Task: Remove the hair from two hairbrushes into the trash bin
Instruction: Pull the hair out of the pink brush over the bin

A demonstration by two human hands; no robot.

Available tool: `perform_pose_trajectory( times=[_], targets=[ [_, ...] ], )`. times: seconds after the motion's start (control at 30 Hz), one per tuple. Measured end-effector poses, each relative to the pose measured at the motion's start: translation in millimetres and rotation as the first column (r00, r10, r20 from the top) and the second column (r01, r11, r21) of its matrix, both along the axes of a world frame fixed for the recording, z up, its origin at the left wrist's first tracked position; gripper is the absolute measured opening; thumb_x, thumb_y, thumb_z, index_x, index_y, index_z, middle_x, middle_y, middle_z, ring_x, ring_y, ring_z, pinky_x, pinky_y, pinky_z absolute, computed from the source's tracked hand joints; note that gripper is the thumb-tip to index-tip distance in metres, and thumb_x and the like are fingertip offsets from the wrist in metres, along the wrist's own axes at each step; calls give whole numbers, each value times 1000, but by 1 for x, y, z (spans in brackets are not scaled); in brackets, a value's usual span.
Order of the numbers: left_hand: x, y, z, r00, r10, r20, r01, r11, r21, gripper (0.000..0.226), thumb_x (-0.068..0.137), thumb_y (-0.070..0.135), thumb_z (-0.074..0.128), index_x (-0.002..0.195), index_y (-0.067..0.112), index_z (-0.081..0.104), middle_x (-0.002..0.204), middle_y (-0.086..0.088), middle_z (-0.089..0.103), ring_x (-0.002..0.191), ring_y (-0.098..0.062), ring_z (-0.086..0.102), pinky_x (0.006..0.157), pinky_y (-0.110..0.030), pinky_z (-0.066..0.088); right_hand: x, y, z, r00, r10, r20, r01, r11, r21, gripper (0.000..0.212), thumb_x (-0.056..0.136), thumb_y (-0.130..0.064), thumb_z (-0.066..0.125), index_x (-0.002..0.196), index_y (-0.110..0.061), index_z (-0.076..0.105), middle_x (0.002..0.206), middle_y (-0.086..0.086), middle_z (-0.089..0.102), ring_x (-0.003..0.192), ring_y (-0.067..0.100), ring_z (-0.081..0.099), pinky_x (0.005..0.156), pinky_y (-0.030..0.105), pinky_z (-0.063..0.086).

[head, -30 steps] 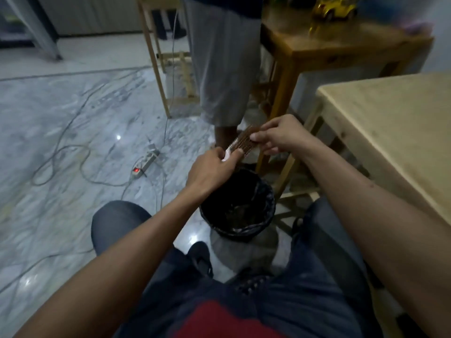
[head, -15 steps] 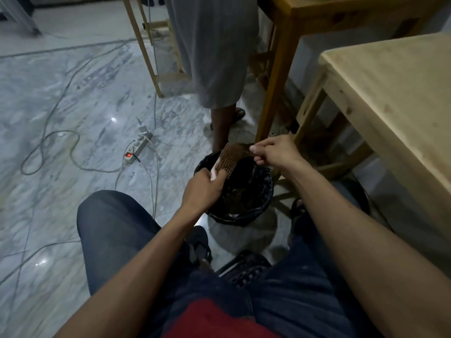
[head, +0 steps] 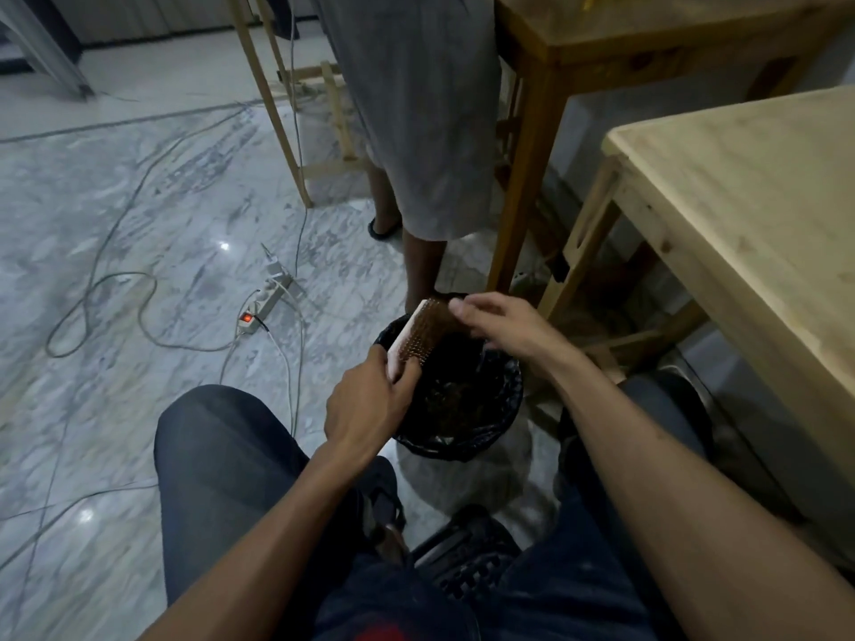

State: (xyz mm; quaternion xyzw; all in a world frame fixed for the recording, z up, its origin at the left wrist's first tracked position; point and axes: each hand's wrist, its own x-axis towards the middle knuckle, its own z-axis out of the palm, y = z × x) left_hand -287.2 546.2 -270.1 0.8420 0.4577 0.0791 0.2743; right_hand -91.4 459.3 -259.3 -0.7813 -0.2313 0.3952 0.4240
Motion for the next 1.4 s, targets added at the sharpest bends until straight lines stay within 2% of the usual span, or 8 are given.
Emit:
perform_pose_trajectory(
  times=[0.13, 0.33, 0.57, 0.67, 0.87, 1.03, 1.3, 1.4],
  targets=[
    [1, 1, -1, 1000, -11, -9, 11, 999, 51, 41, 94, 56, 48, 80, 18, 44, 62, 0, 56, 58, -22, 55, 48, -33, 31, 1, 4, -6, 999, -35, -20, 35, 999, -5, 17, 88, -21, 81, 96, -7, 78, 90, 18, 78, 69, 14, 69, 60, 21, 56],
    [-7, 30, -4, 995, 97, -16, -97, 995, 34, 42, 95, 56, 43, 77, 17, 40, 63, -6, 55, 55, -25, 50, 48, -34, 28, 37, -11, -9, 939, -344, 19, 344, 934, -93, 7, 93, -11, 74, 93, -5, 77, 77, 7, 72, 69, 13, 66, 68, 26, 58],
    [15, 15, -2, 1000, -24, -20, 25, 998, 62, 42, 95, 57, 46, 76, 21, 37, 59, -1, 52, 55, -25, 53, 46, -33, 26, 29, 11, 4, 991, -131, 41, 136, 981, -140, 49, 92, -50, 65, 135, -27, 65, 129, -6, 61, 126, 18, 55, 109, 40, 45],
    [24, 11, -2, 999, -52, -10, 53, 997, 55, 41, 94, 57, 48, 78, 19, 41, 61, -1, 55, 57, -26, 55, 46, -33, 28, 23, 14, 7, 999, -31, -36, 30, 999, -44, 55, 83, -66, 69, 123, -28, 73, 117, -8, 72, 114, 13, 66, 105, 37, 49],
    [28, 12, 0, 999, -18, -29, 20, 998, 58, 42, 95, 57, 49, 76, 20, 40, 61, 1, 54, 54, -17, 50, 46, -32, 28, 36, 19, -12, 992, -124, 22, 126, 987, -102, 6, 84, -26, 83, 84, -20, 84, 92, 0, 80, 96, 17, 74, 98, 38, 57],
    [27, 20, -1, 998, -13, -58, 16, 998, 61, 39, 95, 56, 49, 79, 21, 42, 59, 2, 51, 52, -17, 49, 46, -32, 25, 52, 10, -13, 935, -327, 140, 344, 930, -127, 9, 91, -23, 77, 88, -15, 81, 109, 3, 76, 109, 19, 67, 98, 31, 49],
    [43, 6, 2, 997, -46, -62, 51, 996, 78, 40, 95, 57, 48, 85, 18, 47, 66, 0, 55, 53, -17, 46, 45, -31, 24, 31, 16, 3, 997, -53, 59, 60, 990, -126, 63, 79, -78, 62, 116, -28, 75, 121, -5, 70, 115, 16, 62, 88, 33, 47],
    [42, 8, 2, 996, -50, -74, 56, 995, 87, 40, 95, 57, 48, 85, 19, 46, 65, 2, 53, 52, -16, 45, 45, -31, 24, 29, 14, -3, 994, 44, 97, -30, 990, -141, 32, 80, -50, 82, 97, -24, 81, 101, -5, 76, 101, 12, 69, 84, 29, 51]
  ],
)
